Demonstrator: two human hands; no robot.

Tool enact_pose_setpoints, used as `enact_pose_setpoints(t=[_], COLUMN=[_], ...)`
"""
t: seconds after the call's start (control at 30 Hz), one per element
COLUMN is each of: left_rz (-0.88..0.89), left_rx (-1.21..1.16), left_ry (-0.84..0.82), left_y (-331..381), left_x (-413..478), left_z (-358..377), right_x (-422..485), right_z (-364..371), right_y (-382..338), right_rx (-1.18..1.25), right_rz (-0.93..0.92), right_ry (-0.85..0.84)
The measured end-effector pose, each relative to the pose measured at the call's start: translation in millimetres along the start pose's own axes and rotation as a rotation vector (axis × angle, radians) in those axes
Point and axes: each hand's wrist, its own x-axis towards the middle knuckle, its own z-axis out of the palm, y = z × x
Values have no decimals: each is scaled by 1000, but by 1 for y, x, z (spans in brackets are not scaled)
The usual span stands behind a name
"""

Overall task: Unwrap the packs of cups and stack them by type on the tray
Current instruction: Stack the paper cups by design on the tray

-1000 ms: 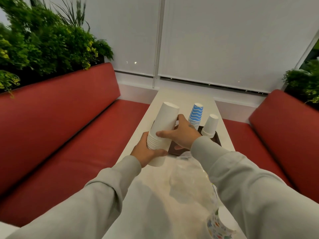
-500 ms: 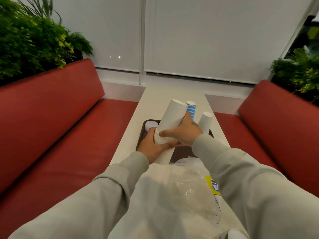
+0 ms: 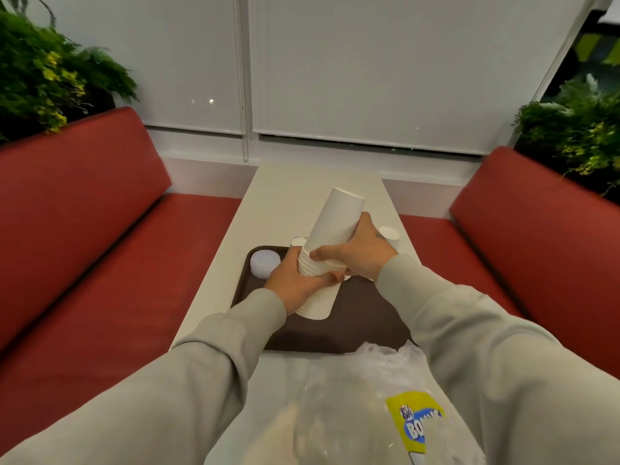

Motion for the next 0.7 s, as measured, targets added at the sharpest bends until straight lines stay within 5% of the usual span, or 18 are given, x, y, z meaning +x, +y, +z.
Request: enact_pose_setpoints(t=[0.7], left_rz=[-79], left_rx=[39], left_ry=[-4], left_y=[-29], left_x=[35], left_z=[14], right_x=[37], right_z=[-36], right_y=[21], right_rx=[282], right_rz=[41], right_ry=[-57])
